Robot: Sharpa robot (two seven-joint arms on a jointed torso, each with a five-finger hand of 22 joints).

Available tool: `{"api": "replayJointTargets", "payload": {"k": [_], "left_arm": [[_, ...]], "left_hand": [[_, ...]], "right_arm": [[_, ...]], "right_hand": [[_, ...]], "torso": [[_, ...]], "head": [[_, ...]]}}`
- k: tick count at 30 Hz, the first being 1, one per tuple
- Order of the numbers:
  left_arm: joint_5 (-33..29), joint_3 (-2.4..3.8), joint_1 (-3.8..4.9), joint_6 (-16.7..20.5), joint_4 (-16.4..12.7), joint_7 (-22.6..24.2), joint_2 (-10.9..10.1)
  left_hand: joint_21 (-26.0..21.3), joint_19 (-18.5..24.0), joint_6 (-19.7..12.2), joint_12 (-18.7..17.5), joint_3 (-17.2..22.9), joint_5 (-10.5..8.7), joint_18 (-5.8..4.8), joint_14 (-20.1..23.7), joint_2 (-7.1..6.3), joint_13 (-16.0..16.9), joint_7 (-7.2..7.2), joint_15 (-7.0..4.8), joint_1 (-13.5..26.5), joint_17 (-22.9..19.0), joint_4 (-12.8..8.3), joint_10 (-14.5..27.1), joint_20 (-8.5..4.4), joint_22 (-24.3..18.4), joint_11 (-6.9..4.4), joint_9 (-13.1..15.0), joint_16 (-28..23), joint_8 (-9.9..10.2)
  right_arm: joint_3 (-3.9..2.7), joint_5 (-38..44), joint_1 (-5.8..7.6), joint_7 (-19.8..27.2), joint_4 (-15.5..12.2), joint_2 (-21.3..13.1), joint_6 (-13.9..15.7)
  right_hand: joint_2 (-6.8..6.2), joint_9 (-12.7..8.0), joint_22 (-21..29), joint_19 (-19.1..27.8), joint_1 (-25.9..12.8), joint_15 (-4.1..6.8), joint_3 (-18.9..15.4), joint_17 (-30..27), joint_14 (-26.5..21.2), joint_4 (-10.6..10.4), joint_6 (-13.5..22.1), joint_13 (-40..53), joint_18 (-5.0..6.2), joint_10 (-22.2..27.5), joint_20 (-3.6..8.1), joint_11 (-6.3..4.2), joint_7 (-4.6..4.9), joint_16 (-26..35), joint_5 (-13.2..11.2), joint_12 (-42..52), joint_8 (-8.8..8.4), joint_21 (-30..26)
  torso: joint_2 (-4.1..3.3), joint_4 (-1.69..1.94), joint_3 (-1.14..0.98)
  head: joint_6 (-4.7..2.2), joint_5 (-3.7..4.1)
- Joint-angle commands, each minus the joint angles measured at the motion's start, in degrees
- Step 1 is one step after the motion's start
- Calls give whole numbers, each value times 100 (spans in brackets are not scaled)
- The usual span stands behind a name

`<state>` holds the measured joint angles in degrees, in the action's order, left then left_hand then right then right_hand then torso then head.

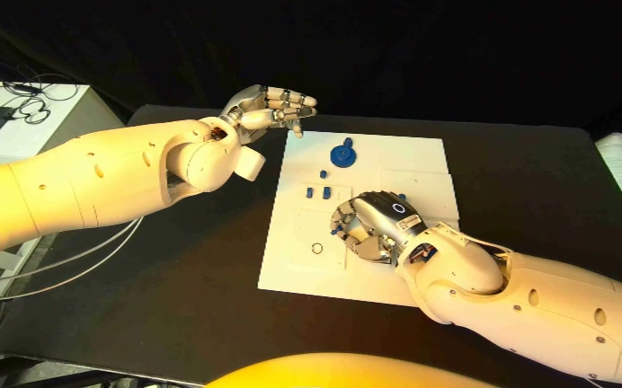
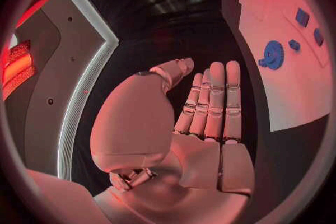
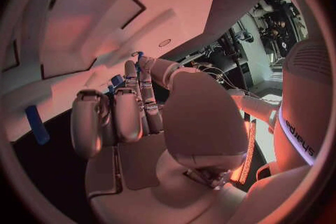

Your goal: Assemble the parts on the task board

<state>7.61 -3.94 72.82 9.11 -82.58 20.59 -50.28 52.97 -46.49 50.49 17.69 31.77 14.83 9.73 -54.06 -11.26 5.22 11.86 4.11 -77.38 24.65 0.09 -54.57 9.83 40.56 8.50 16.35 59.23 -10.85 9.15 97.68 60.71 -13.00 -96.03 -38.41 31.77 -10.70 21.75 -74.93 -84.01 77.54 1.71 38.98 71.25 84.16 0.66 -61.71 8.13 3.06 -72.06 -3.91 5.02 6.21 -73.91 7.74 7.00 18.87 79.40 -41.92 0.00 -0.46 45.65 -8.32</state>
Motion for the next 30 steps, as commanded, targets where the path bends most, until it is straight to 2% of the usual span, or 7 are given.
{"api": "replayJointTargets", "payload": {"k": [1, 12, 16, 30], "left_arm": [[-31, 6, 4, -74, -14, 13, 3], [-31, 6, 4, -81, -7, 6, 3], [-31, 6, 4, -86, -3, -1, 3], [-32, 6, 4, -84, -12, -9, -1]], "left_hand": [[-35, -49, 39, 32, -44, 4, 85, 21, 30, -8, -8, 30, 6, -7, 0, 43, 7, -5, 2, -5, -16, -23], [-35, -49, 39, 32, -44, 4, 85, 21, 30, -8, -8, 30, 6, -7, 0, 43, 7, -5, 2, -5, -16, -23], [-35, -49, 39, 32, -44, 4, 85, 21, 30, -8, -8, 30, 6, -7, 0, 43, 7, -5, 2, -5, -16, -23], [-35, -49, 39, 32, -44, 4, 85, 21, 30, -8, -8, 30, 6, -7, 0, 43, 7, -5, 2, -5, -16, -23]], "right_arm": [[6, 194, -8, -207, 13, 7, -18], [5, 254, -9, -217, -42, -21, 399], [4, 257, -9, -216, -55, -32, 436], [4, 275, -8, -244, -50, -3, -295]], "right_hand": [[67, -5, -509, -153, -6, 37, 15, 4, 256, 47, -6, 11, -46, -277, 20, -256, 43, -13, 40, 6, 20, 34], [69, 1, -533, -163, -6, 38, 23, 18, 259, 56, -7, 15, -51, -283, 19, -258, 40, -28, 43, 3, 22, 58], [70, 4, -533, -162, -4, 38, 28, 17, 259, 62, -7, 17, -51, -287, 20, -260, 39, -30, 45, 1, 22, 57], [69, 7, -533, -161, -7, 39, 30, 18, 260, 66, -7, 19, -50, -288, 20, -259, 39, -32, 45, -1, 22, 57]], "torso": [[0, -1, -4], [1, -4, -12], [3, -6, -9], [1, 3, 2]], "head": [[7, 1], [4, -2], [4, -2], [35, 0]]}}
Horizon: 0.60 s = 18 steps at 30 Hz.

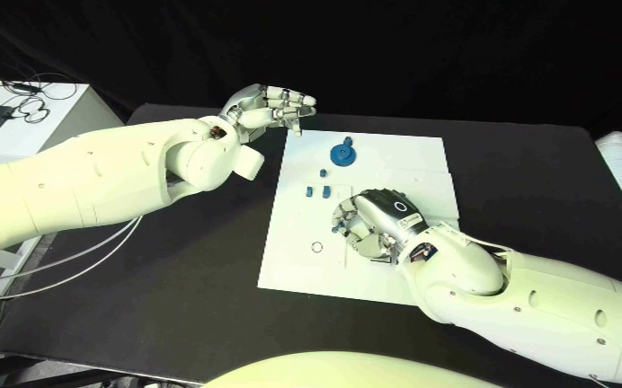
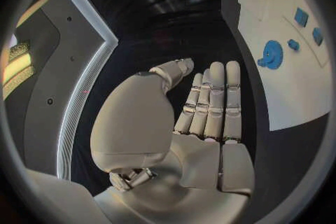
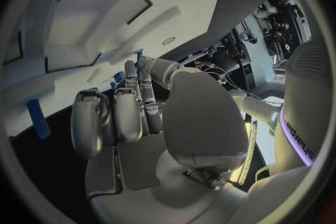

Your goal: Assemble the parts on the task board

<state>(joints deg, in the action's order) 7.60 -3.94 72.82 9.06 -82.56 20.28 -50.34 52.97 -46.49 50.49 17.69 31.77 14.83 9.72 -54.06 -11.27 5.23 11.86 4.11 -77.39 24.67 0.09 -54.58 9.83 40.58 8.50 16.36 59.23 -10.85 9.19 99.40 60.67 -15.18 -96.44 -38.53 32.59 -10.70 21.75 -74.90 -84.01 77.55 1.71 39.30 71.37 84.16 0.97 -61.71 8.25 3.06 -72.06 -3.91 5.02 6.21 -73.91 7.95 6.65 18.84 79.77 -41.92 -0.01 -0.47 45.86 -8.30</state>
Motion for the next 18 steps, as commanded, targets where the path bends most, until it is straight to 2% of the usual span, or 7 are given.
{"api": "replayJointTargets", "payload": {"k": [1, 7, 18], "left_arm": [[-31, 5, 4, -79, -16, 22, 5], [-31, 5, 4, -73, -19, 20, -4], [-31, 5, 4, -73, -26, 20, -9]], "left_hand": [[-35, -49, 38, 32, -44, 4, 85, 20, 30, -9, -8, 30, 7, -8, 0, 43, 7, -6, 3, -6, -16, -24], [-35, -49, 38, 32, -44, 4, 85, 20, 30, -9, -8, 30, 7, -8, 0, 43, 7, -6, 3, -6, -16, -24], [-35, -49, 38, 32, -44, 4, 85, 20, 30, -9, -8, 30, 7, -8, 0, 43, 7, -6, 3, -6, -16, -24]], "right_arm": [[0, 108, -4, -29, -12, 10, -410], [0, 143, -4, -52, -37, 16, -555], [0, 402, -4, -406, -39, 63, -499]], "right_hand": [[69, 6, -535, -161, -7, 39, -2, 6, 259, 34, -7, 7, -50, -288, 20, -259, 39, -32, 23, 34, 26, 21], [70, 10, -548, -166, -12, 39, 0, 13, 261, 35, -7, 9, -53, -291, 19, -259, 40, -41, 22, 32, 26, 34], [70, 12, -547, -165, -16, 39, 1, 10, 261, 35, -8, 11, -53, -292, 19, -258, 40, -39, 21, 30, 27, 31]], "torso": [[3, 3, 3], [3, 0, 1], [2, 1, -1]], "head": [[18, -2], [29, -13], [18, -5]]}}
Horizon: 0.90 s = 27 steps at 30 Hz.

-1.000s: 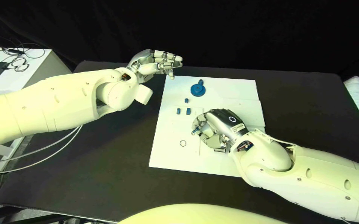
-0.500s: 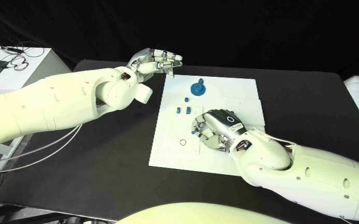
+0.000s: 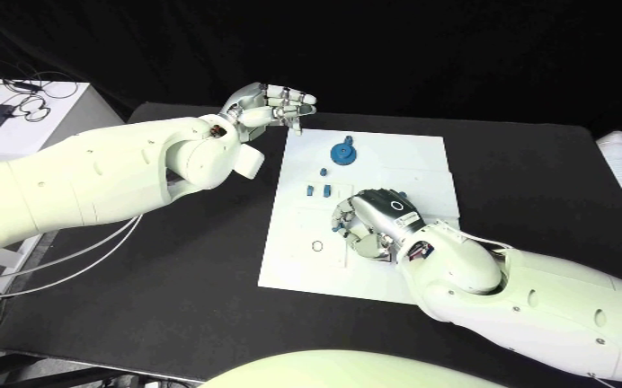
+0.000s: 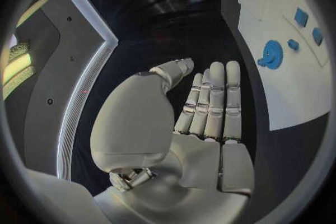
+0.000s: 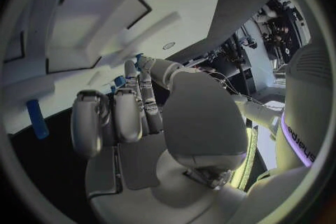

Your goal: Assemble the parts on the task board

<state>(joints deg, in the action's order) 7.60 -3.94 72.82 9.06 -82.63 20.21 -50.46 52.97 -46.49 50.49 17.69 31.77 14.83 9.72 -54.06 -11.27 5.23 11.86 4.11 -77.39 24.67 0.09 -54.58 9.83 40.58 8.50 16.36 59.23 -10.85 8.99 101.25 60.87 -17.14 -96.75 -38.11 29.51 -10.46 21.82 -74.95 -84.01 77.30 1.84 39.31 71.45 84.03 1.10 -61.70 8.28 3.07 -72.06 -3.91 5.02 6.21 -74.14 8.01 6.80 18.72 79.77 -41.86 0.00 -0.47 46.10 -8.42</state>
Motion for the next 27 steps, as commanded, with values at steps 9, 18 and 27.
{"api": "replayJointTargets", "payload": {"k": [9, 18, 27], "left_arm": [[-31, 5, 4, -72, -21, 23, 0], [-31, 5, 5, -76, -25, 13, -1], [-31, 5, 6, -81, -28, -4, -4]], "left_hand": [[-61, -64, 35, 39, -56, 4, 84, 26, 38, -12, -7, 32, 5, -13, 7, 60, 7, -27, 5, -12, -18, -27], [-61, -64, 35, 39, -56, 4, 84, 26, 38, -12, -7, 32, 5, -13, 7, 60, 7, -27, 5, -12, -18, -27], [-69, -69, 34, 40, -61, 3, 84, 29, 38, -13, -8, 33, 5, -15, 9, 67, 7, -33, 6, -14, -18, -28]], "right_arm": [[20, 277, -24, -276, -21, 71, -127], [21, 317, -24, -362, -12, 128, -455], [22, 259, -24, -187, -22, 143, -569]], "right_hand": [[45, 5, -542, -165, 9, 25, 0, 2, 274, 22, -9, 8, -53, -292, 19, -258, 41, -16, 15, 15, 38, 32], [43, 12, -532, -159, -3, 25, 2, -9, 272, 26, -8, 11, -50, -295, 18, -258, 41, -11, 14, 9, 39, 21], [24, 31, -510, -141, -56, 20, -15, -51, 262, 20, -2, 17, -43, -285, 14, -252, 45, 15, 2, -17, 39, -7]], "torso": [[-5, 0, -1], [-3, 3, 2], [-3, -2, 2]], "head": [[-12, 6], [-8, 8], [5, 1]]}}
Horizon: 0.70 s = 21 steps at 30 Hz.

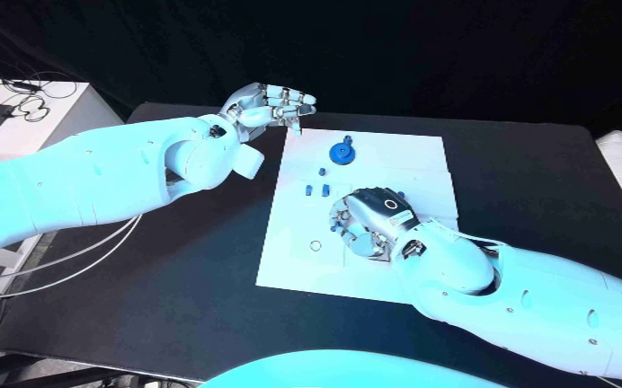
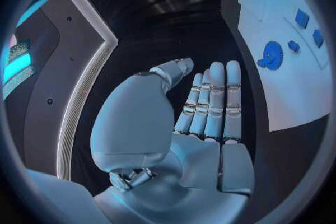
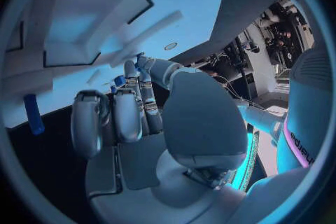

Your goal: Assemble the parts on the task board

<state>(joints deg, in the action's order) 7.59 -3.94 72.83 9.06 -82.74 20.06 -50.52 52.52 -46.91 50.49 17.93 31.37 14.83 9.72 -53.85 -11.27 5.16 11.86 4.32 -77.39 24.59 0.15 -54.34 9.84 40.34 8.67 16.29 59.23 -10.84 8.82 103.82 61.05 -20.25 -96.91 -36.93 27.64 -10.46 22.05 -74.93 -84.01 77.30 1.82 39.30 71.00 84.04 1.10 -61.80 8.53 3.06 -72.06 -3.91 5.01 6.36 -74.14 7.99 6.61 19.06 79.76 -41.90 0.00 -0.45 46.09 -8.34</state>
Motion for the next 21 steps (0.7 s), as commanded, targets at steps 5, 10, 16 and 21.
{"api": "replayJointTargets", "payload": {"k": [5, 10, 16, 21], "left_arm": [[-31, 5, 5, -81, -18, 5, 1], [-31, 5, 5, -80, -18, -1, 0], [-31, 5, 5, -85, -13, -8, 1], [-31, 5, 5, -98, -11, -22, 3]], "left_hand": [[-25, -26, 34, 16, -21, 3, 84, 7, 38, -6, -8, 12, 6, -7, 2, 43, 6, -8, -12, -7, -18, -28], [-25, -26, 34, 16, -21, 3, 84, 7, 38, -6, -8, 12, 6, -7, 2, 43, 6, -8, -12, -7, -18, -28], [-25, -26, 34, 16, -21, 3, 84, 7, 38, -6, -8, 12, 6, -7, 2, 43, 6, -8, -12, -7, -18, -28], [-34, -30, 34, 16, -25, 3, 84, 11, 41, -8, -7, 13, 5, -9, 5, 53, 6, -15, -10, -9, -20, -30]], "right_arm": [[39, -31, -42, 225, -13, 20, -319], [40, -62, -40, 321, -4, 14, -102], [40, -115, -39, 433, -6, 10, 157], [40, -136, -37, 419, 8, 16, 81]], "right_hand": [[-6, 29, -462, -110, -108, 18, -53, -49, 248, 19, 13, -1, -28, -276, 10, -250, 29, 42, -9, -24, 8, -63], [-52, 32, -280, 2, -155, -14, -76, -143, 212, 39, 127, -6, 22, -149, -15, -206, 64, 107, -35, -135, -69, -270], [-98, 26, -231, 41, -158, -39, -67, -161, 205, 74, 182, -6, 36, -84, -37, -175, 92, 108, -33, -193, -121, -333], [-126, 19, -205, 61, -169, -54, -62, -199, 194, 88, 215, -2, 44, -59, -50, -158, 110, 131, -24, -218, -155, -367]], "torso": [[1, -2, -4], [0, -5, -5], [-3, -3, -10], [1, -5, -7]], "head": [[17, -12], [19, -16], [22, -18], [13, -18]]}}
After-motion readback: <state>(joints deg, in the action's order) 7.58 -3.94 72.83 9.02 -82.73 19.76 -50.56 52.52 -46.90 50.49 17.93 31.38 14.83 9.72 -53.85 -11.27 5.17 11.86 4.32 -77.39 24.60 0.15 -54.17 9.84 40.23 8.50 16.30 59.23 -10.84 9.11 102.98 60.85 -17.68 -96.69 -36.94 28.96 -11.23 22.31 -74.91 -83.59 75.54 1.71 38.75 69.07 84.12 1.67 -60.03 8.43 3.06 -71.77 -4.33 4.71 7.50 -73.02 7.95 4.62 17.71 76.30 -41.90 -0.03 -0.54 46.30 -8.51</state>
